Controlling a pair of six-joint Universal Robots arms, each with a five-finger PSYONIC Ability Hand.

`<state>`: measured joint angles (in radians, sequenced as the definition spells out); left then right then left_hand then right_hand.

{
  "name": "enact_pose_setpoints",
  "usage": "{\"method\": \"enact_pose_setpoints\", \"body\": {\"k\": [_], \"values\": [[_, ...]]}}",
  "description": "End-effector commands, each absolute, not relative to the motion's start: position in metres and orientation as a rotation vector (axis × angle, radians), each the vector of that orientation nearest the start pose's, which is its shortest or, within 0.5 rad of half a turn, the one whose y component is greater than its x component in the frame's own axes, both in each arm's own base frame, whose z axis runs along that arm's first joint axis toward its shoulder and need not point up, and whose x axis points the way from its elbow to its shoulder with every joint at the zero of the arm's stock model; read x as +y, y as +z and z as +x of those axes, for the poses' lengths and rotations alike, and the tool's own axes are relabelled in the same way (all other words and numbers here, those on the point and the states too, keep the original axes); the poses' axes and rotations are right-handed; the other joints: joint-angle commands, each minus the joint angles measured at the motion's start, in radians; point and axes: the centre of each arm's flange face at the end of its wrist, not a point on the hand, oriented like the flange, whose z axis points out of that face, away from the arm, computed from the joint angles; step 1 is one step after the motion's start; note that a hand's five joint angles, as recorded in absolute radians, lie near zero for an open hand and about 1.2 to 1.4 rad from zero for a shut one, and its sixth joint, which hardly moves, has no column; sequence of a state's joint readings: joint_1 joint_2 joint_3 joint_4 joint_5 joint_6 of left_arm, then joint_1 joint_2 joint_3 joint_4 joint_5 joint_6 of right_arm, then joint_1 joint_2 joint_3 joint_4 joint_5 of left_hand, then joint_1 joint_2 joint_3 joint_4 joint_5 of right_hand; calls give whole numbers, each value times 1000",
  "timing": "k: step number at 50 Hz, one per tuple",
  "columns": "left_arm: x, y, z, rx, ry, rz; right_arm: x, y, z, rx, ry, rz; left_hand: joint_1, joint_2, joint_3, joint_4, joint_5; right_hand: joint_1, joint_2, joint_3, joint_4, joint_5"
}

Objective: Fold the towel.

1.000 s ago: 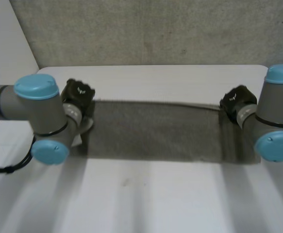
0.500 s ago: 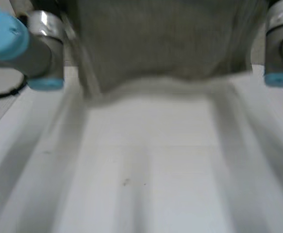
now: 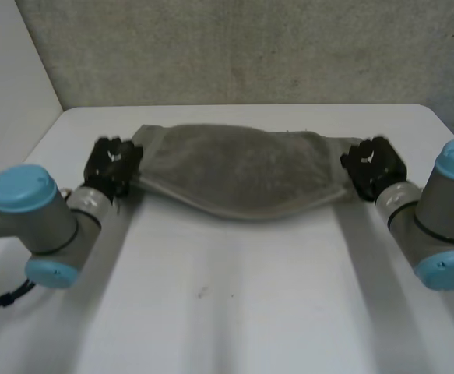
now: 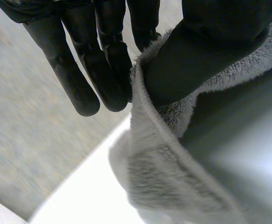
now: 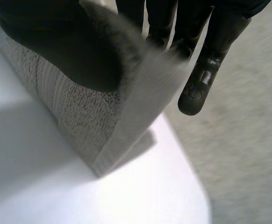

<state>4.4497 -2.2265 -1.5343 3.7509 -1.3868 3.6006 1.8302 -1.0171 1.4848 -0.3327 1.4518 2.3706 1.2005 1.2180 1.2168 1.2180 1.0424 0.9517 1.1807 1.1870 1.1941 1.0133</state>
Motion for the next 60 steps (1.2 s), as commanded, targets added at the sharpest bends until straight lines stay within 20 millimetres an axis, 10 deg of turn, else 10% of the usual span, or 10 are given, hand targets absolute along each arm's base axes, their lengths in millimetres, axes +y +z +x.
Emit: {"method": "enact_pose_setpoints", "body": {"k": [1, 11, 18, 25, 48, 58, 60], "values": [[-329, 101, -226, 2114, -1948, 1062, -328, 142, 229, 2318, -1948, -1424, 196, 178, 180, 178, 179, 445, 216, 209, 202, 208], [-292, 123, -190, 2096, -1702, 1156, -301, 168, 185, 2552, -1671, -1374, 196, 178, 180, 178, 179, 445, 216, 209, 202, 208], [-242, 154, -182, 2255, -1500, 1216, -254, 193, 171, 2585, -1459, -1599, 196, 178, 180, 178, 179, 445, 216, 209, 202, 208], [-225, 187, -180, 2315, -1429, 1241, -249, 205, 164, 2568, -1434, -1736, 196, 178, 180, 178, 179, 445, 216, 209, 202, 208], [-424, 141, -252, 1878, -1906, 1187, -396, 168, 221, 2466, -2128, -1437, 196, 178, 180, 178, 179, 445, 216, 209, 202, 208], [-451, 109, -277, 1814, -1975, 1204, -428, 138, 233, 2391, -2236, -1492, 196, 178, 180, 178, 179, 384, 155, 149, 142, 148], [-450, 107, -281, 1811, -1982, 1209, -432, 134, 237, 2364, -2286, -1484, -865, -883, -882, -883, -882, -777, -1006, -1012, -1020, -1013]]}}
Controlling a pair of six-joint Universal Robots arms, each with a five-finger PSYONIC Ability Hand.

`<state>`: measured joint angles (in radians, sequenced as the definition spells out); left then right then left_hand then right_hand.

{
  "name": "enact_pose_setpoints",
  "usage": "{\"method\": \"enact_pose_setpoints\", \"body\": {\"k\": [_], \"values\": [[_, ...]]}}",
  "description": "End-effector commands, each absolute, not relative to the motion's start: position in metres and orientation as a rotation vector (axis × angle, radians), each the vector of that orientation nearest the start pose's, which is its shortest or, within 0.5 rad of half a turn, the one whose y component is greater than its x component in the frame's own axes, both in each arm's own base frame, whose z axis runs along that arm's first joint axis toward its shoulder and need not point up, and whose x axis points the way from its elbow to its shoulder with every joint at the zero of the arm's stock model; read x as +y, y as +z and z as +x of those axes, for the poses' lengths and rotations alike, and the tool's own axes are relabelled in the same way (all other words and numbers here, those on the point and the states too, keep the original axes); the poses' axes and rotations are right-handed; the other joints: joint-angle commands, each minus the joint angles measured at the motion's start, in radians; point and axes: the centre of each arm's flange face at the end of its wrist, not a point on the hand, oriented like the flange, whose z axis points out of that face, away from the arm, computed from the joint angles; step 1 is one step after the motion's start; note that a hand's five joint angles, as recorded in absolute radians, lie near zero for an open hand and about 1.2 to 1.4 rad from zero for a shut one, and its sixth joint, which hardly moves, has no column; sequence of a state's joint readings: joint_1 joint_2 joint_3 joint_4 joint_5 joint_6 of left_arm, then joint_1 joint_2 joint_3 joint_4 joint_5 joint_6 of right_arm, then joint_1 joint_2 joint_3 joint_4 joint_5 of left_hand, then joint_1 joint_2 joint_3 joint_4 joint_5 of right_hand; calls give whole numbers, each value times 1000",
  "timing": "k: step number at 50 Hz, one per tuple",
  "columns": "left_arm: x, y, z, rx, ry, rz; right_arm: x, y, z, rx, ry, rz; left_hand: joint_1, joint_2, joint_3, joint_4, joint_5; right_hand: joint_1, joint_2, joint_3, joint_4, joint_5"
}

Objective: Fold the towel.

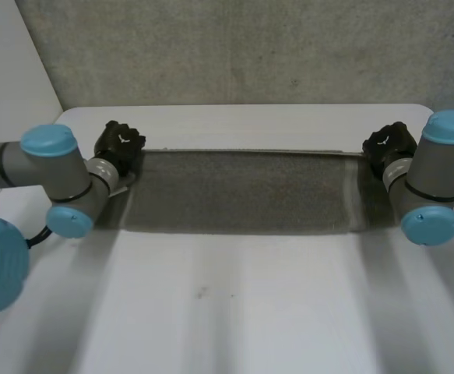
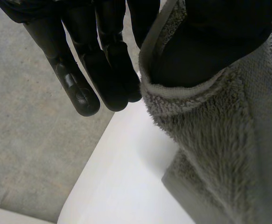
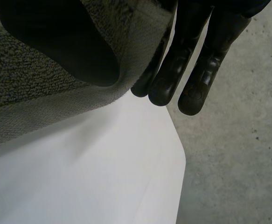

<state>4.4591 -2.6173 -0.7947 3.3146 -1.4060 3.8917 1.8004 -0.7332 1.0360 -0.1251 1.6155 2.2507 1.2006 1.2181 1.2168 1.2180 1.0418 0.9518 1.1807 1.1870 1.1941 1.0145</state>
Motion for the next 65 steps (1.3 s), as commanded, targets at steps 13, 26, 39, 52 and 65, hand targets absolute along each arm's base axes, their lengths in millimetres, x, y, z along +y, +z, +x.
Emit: {"method": "enact_pose_setpoints", "body": {"k": [13, 26, 39, 52, 65], "values": [[-425, 170, -289, 1702, -2092, 1185, -411, 216, 232, 2229, -2482, -1171, -1026, -1044, -1042, -1044, -1042, -777, -1006, -1012, -1020, -1014], [-395, 199, -255, 1756, -2032, 1154, -337, 212, 217, 2341, -2166, -1226, -1026, -1044, -1042, -1044, -1042, -777, -1006, -1012, -1020, -1014], [-413, 160, -245, 1792, -2007, 1185, -314, 195, 217, 2352, -2037, -1281, -1025, -1043, -1041, -1043, -1041, -777, -1006, -1012, -1020, -1014], [-459, 151, -254, 1564, -2177, 1078, -312, 192, 216, 2360, -2023, -1263, -999, -1016, -1015, -1016, -1015, -777, -1006, -1012, -1020, -1014], [-380, 203, -237, 1903, -2197, 975, -332, 182, 173, 2438, -1779, -908, -1025, -1043, -1041, -1043, -1041, -618, -847, -853, -860, -855]]}}
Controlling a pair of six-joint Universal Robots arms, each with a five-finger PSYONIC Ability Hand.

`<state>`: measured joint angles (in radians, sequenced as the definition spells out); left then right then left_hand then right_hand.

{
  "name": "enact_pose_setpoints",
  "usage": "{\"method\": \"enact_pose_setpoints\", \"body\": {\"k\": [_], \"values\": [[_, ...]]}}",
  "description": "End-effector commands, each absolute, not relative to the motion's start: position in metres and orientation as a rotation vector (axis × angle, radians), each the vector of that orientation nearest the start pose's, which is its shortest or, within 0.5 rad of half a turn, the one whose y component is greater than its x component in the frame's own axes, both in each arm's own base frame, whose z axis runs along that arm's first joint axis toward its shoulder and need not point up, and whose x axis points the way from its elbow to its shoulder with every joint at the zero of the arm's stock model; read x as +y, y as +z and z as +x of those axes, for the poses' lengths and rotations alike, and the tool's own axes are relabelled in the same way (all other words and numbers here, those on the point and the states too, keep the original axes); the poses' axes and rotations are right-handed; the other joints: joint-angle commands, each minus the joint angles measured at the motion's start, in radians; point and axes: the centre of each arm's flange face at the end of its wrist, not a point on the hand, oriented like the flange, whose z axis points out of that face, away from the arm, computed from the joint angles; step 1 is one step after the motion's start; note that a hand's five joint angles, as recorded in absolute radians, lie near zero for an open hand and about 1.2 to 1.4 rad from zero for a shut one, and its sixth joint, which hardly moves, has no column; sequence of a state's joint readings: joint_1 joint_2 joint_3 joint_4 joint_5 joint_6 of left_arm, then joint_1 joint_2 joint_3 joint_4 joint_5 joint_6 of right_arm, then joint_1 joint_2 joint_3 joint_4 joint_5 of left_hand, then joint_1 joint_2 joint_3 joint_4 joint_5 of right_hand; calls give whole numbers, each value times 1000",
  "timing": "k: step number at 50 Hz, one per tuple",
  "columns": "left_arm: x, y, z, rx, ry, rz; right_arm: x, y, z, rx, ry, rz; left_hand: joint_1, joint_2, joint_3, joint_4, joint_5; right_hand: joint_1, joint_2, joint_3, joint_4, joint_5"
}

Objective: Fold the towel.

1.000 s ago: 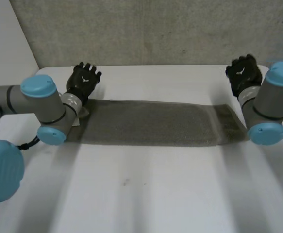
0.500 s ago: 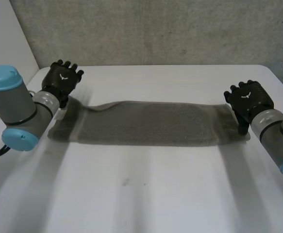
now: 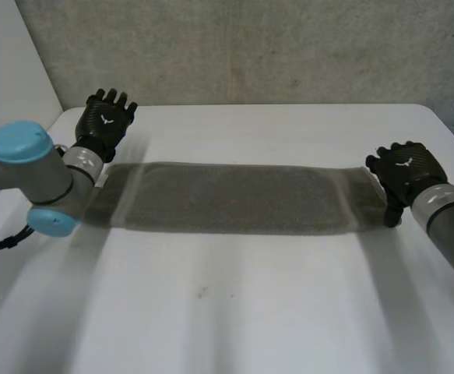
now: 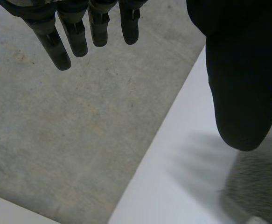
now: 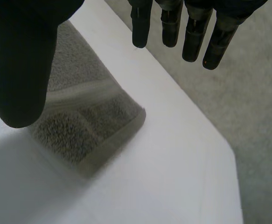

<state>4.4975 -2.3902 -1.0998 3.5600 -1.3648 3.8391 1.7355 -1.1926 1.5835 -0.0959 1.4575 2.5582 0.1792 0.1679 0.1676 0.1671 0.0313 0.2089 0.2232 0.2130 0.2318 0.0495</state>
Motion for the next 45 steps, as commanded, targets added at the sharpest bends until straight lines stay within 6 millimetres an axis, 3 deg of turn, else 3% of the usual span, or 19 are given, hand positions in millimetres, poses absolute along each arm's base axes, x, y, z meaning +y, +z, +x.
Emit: {"method": "enact_pose_setpoints", "body": {"k": [1, 5, 10, 17, 22, 23, 25, 30, 32, 33, 35, 39, 41, 43, 44, 45], "values": [[-380, 203, -237, 1903, -2197, 974, -332, 182, 173, 2438, -1779, -907, -4, 7, 8, 8, -31, 126, 111, 122, 103, 111], [-352, 218, -229, 2091, -2300, 805, -339, 161, 168, 2431, -1659, -858, -4, 7, 8, 8, -31, 196, 181, 192, 173, 181], [-331, 213, -223, 2257, -2312, 687, -349, 144, 163, 2457, -1620, -843, -4, 7, 8, 8, -31, 302, 287, 297, 279, 286], [-313, 207, -216, 2330, -2280, 642, -362, 128, 163, 2450, -1641, -843, -4, 7, 8, 8, -31, 472, 458, 468, 449, 457], [-306, 203, -215, 2353, -2262, 643, -372, 122, 162, 2425, -1702, -844, -4, 7, 8, 8, -31, 827, 813, 823, 804, 812], [-305, 203, -215, 2356, -2261, 641, -374, 121, 162, 2417, -1723, -845, -4, 7, 8, 8, -31, 1121, 1107, 1117, 1098, 1106], [-304, 202, -215, 2360, -2257, 641, -378, 120, 161, 2415, -1750, -846, -4, 7, 8, 8, -31, 1187, 1173, 1183, 1164, 1172], [-302, 201, -214, 2365, -2252, 642, -391, 130, 144, 2513, -1893, -836, -4, 7, 8, 8, -31, 1187, 1173, 1183, 1164, 1172], [-301, 205, -213, 2355, -2259, 635, -401, 136, 123, 2639, -2011, -896, -4, 7, 8, 8, -31, 1187, 1173, 1183, 1164, 1172], [-301, 205, -213, 2355, -2259, 635, -402, 136, 123, 2640, -2011, -896, -4, 7, 8, 8, -31, 1187, 1173, 1183, 1164, 1172], [-302, 209, -209, 2340, -2267, 618, -416, 143, 89, 2790, -2105, -1031, -5, 7, 7, 7, -31, 1187, 1173, 1183, 1164, 1172], [-302, 213, -204, 2325, -2272, 599, -424, 152, 67, 2863, -2159, -1133, -4, 7, 8, 8, -31, 1187, 1173, 1183, 1164, 1172], [-301, 215, -201, 2318, -2274, 589, -427, 157, 69, 2829, -2193, -1124, -4, 7, 8, 8, -31, 1187, 1173, 1183, 1164, 1172], [-298, 216, -198, 2315, -2274, 581, -428, 186, 93, 2636, -2322, -1029, -4, 7, 8, 8, -31, 1187, 1173, 1183, 1164, 1172], [-298, 216, -198, 2315, -2274, 581, -428, 187, 93, 2635, -2323, -1028, -4, 7, 8, 8, -31, 1187, 1173, 1183, 1164, 1172], [-296, 217, -198, 2313, -2275, 581, -424, 204, 114, 2504, -2372, -990, -4, 7, 8, 8, -31, 1187, 1173, 1183, 1164, 1172]]}}
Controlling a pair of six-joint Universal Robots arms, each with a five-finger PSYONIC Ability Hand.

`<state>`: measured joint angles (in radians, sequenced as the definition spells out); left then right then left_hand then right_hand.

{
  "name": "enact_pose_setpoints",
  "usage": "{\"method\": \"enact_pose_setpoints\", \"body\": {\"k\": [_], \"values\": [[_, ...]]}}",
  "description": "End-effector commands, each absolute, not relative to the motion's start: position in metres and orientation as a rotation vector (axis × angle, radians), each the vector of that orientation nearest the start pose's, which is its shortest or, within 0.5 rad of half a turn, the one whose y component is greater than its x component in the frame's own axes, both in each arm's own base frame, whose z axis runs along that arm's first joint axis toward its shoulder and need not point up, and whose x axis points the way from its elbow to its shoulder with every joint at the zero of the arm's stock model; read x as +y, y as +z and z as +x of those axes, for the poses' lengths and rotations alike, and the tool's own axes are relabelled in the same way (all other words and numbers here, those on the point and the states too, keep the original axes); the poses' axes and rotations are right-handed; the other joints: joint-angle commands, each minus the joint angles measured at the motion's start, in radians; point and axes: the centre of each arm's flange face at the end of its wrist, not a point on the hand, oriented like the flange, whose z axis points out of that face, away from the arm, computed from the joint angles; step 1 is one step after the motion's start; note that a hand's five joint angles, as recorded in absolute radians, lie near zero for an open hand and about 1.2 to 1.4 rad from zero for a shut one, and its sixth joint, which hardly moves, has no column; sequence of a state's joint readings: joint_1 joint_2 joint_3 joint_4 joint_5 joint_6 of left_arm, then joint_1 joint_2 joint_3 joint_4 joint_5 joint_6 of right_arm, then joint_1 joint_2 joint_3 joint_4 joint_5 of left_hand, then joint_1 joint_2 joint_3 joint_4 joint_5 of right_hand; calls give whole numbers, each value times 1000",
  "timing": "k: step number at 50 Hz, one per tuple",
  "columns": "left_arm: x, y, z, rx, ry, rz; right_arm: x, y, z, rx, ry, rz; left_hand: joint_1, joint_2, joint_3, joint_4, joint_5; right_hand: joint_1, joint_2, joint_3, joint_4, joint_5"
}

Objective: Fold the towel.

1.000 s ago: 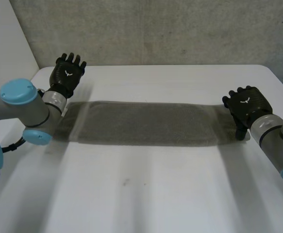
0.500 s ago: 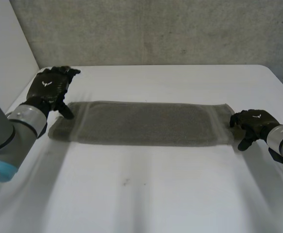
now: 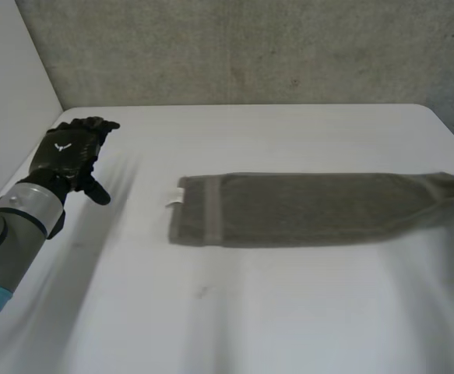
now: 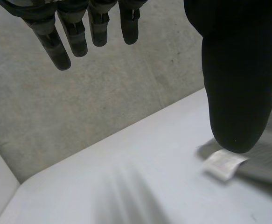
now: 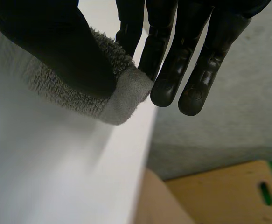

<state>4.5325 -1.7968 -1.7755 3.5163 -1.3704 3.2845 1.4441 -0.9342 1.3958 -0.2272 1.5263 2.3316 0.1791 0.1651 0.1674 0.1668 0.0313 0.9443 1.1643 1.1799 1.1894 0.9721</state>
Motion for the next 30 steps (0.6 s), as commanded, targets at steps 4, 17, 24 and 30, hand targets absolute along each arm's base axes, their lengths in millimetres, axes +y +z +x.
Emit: {"method": "enact_pose_setpoints", "body": {"k": [4, 17, 24, 30], "values": [[-294, 219, -197, 2307, -2280, 578, -407, 219, 174, -1891, 1995, 865, -5, 9, 7, 8, -31, 452, 232, 216, 207, 250], [-287, 228, -201, 2276, -2322, 591, -259, 171, 401, -1690, 2459, 1771, -5, 9, 7, 8, -31, 452, 232, 216, 207, 250], [-285, 226, -209, 2282, -2333, 630, -232, 120, 416, -1807, 2332, 1909, -5, 9, 7, 8, -31, 351, 131, 116, 106, 149], [-281, 215, -247, 2320, -2357, 782, -242, 144, 406, -1837, 2344, 1729, -5, 9, 7, 8, -31, -770, -990, -1005, -1015, -972]]}}
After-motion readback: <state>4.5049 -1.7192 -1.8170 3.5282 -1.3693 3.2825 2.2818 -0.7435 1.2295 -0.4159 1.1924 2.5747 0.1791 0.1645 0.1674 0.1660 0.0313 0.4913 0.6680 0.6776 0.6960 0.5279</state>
